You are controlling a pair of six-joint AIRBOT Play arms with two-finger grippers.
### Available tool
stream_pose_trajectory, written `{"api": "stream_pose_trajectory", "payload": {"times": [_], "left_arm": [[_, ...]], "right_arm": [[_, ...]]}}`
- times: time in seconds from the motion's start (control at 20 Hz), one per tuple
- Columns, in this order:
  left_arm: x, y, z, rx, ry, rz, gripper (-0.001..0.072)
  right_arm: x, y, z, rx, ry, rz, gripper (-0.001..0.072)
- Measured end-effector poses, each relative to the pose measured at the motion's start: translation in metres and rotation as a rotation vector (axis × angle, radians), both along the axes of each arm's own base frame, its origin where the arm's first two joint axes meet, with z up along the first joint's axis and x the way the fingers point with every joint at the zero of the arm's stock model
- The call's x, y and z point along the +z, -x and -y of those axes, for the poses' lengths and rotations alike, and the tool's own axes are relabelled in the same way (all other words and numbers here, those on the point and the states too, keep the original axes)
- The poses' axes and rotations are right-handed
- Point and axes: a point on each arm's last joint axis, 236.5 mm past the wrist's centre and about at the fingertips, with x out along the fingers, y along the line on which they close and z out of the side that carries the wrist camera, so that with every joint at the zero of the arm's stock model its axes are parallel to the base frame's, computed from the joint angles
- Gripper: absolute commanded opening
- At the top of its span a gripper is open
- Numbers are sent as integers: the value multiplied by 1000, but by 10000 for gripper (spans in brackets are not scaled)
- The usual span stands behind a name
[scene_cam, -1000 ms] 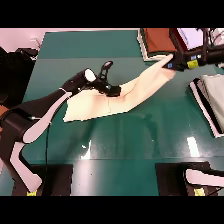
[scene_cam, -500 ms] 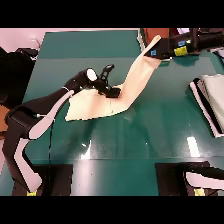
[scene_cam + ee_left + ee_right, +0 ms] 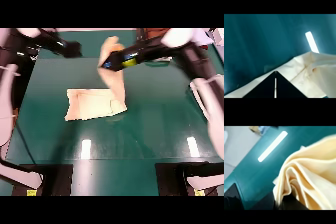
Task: Fold the shirts.
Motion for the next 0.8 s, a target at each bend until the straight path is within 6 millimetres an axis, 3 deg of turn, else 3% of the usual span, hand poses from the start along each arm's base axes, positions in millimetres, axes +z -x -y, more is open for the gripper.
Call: {"api": "stream_pose_trajectory", "payload": {"times": [0.05,0.2,0.25,0.35,0.45,0.5,0.6,0.65,0.8], "left_arm": [[22,3,-21,36,-9,39,23],[65,16,-70,121,-33,116,23],[72,21,-79,136,-41,124,23],[80,28,-85,142,-46,128,23],[80,33,-83,136,-54,125,23],[79,35,-78,126,-55,123,23],[76,38,-64,92,-55,118,23],[75,39,-58,78,-58,118,24],[68,42,-40,33,-65,114,23]], "right_arm": [[-9,2,-29,26,-15,7,448],[-35,13,-97,89,-44,24,446],[-40,15,-106,95,-47,24,446],[-53,11,-104,81,-32,13,445],[-67,0,-78,41,16,-7,443],[-78,-10,-55,1,54,-27,443],[-109,-24,2,-80,155,-94,473],[-125,-30,35,-131,197,-141,590],[-177,-36,125,-277,283,-301,595]]}}
